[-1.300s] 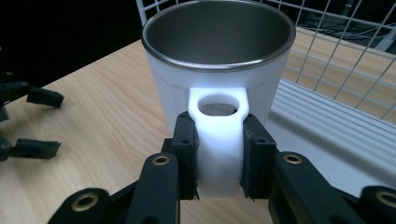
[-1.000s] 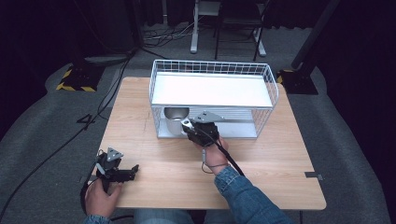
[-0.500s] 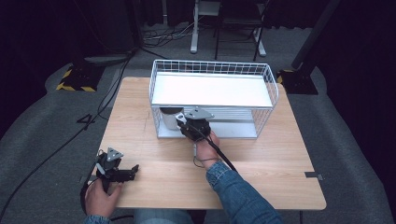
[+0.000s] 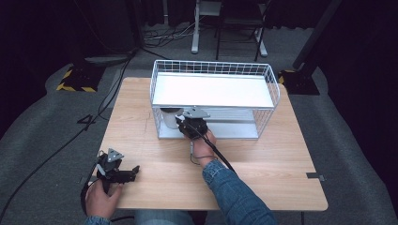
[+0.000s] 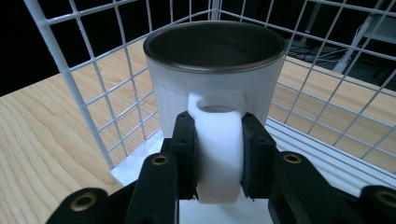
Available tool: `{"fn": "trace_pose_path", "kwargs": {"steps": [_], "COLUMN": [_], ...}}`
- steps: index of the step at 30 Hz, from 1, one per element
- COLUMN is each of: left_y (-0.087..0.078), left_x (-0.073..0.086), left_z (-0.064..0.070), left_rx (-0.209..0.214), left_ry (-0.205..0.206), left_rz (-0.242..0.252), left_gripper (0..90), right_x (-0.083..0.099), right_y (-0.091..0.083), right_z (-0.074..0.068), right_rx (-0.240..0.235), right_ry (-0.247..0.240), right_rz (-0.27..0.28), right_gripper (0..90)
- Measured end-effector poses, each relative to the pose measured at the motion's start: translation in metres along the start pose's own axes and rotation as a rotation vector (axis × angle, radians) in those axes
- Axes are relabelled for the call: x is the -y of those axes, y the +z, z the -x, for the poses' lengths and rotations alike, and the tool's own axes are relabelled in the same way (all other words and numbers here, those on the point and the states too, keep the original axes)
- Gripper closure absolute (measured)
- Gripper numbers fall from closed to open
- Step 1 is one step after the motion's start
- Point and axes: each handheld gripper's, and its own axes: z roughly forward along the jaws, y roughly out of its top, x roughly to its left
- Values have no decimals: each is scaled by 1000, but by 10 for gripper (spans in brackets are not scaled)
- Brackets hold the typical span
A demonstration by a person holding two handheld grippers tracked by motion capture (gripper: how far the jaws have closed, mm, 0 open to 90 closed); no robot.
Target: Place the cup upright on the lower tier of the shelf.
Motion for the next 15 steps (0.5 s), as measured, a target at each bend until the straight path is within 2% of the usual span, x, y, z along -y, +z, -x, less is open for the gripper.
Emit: {"fn": "trace_pose_path", "kwargs": {"steps": [8, 15], "left_y": [0, 0], "left_x": [0, 0], "left_z": [0, 0], "left_rx": [0, 0], "left_ry": [0, 0], "left_rz": [0, 0], "left_gripper": [47, 47], "right_x": [2, 4], "right_y": [4, 3], "right_z": [2, 3], "right_rx": [-7, -9], "right_ry": [0, 7], "right_rz": [9, -6], "right_gripper": [707, 701]}}
